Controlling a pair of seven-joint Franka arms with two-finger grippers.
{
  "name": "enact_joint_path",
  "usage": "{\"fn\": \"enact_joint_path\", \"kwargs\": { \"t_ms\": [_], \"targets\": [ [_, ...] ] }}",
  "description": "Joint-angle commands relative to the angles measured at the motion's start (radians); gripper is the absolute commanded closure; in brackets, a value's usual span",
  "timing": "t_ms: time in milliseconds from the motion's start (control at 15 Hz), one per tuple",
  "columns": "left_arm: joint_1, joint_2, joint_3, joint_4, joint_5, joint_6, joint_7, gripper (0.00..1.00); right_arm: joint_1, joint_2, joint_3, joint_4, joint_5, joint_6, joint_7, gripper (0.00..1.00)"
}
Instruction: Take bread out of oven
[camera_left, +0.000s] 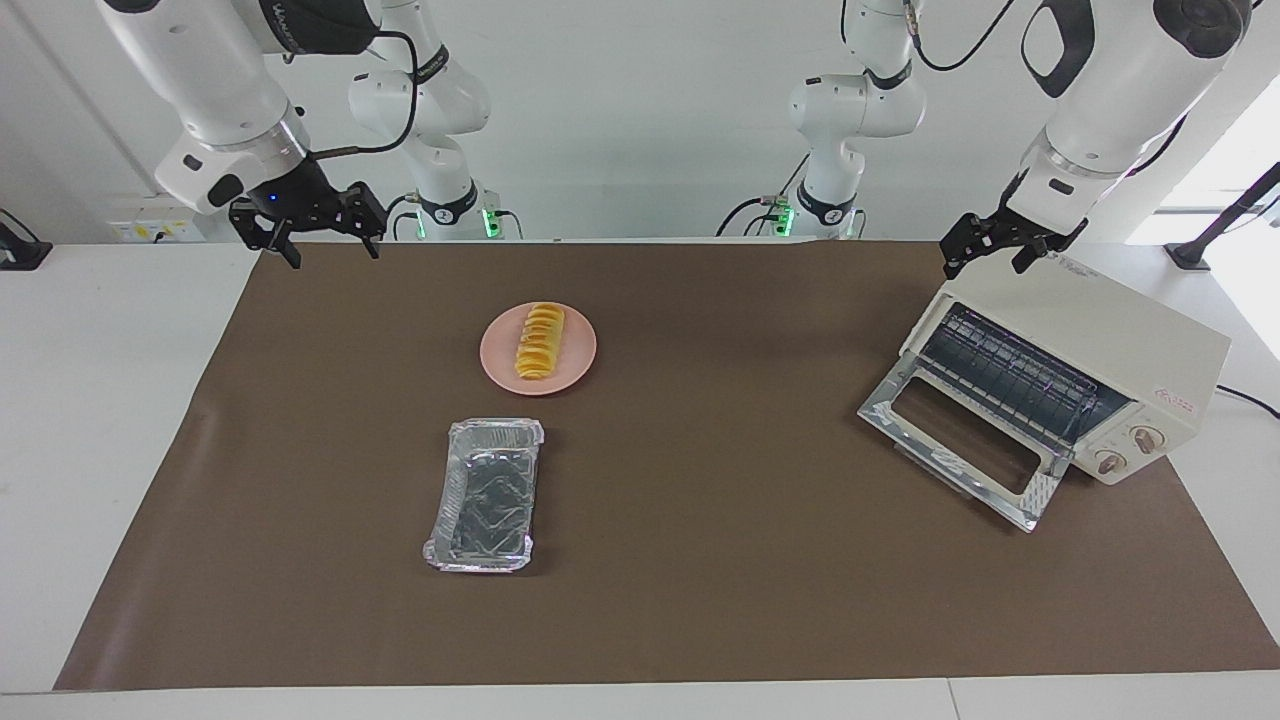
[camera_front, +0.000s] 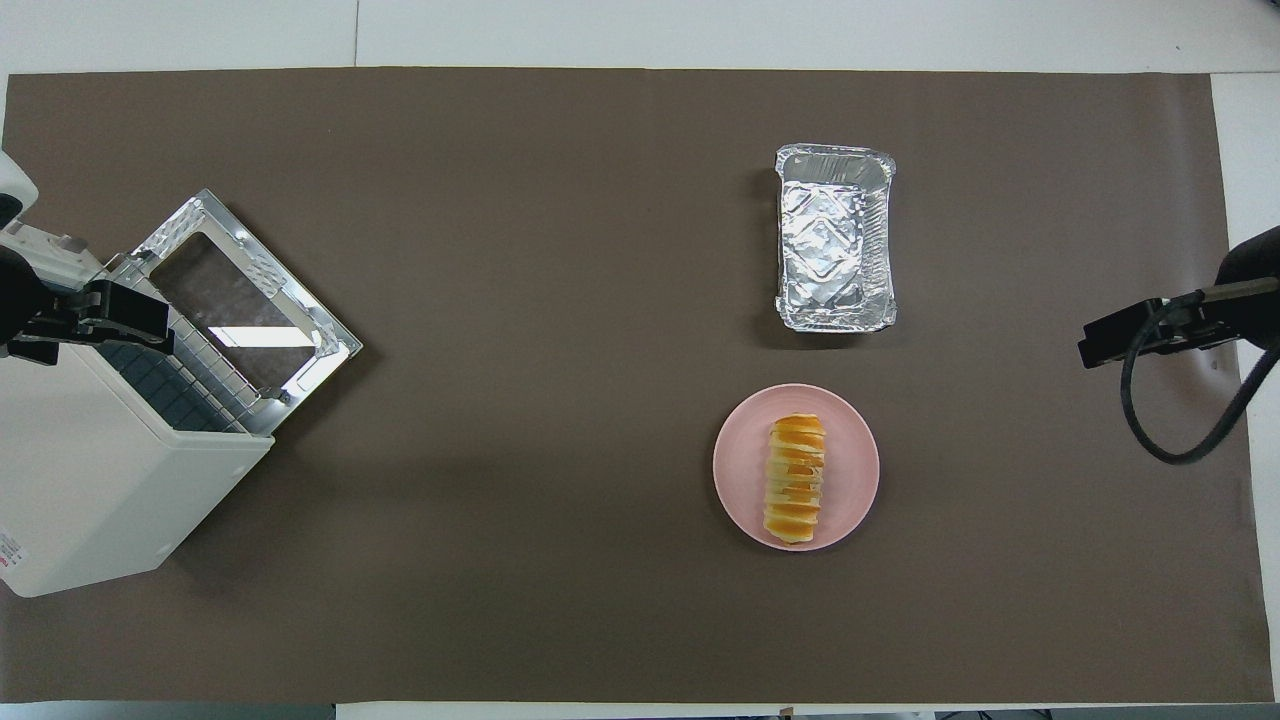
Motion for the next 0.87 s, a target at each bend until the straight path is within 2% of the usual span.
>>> {"fn": "enact_joint_path", "kwargs": {
  "t_ms": [0, 800],
  "targets": [
    [0.011, -0.013, -0.003, -0.001, -0.018, -0.015, 0.009, 0.00, 0.007, -0.045, -0.022, -0.053, -0.009, 0.025, -0.013, 0.00],
    [0.011, -0.013, -0.003, -0.001, -0.018, -0.015, 0.009, 0.00, -0.004, -0.041, -0.030, -0.038, -0.006, 0.009, -0.014, 0.00]
  ]
}}
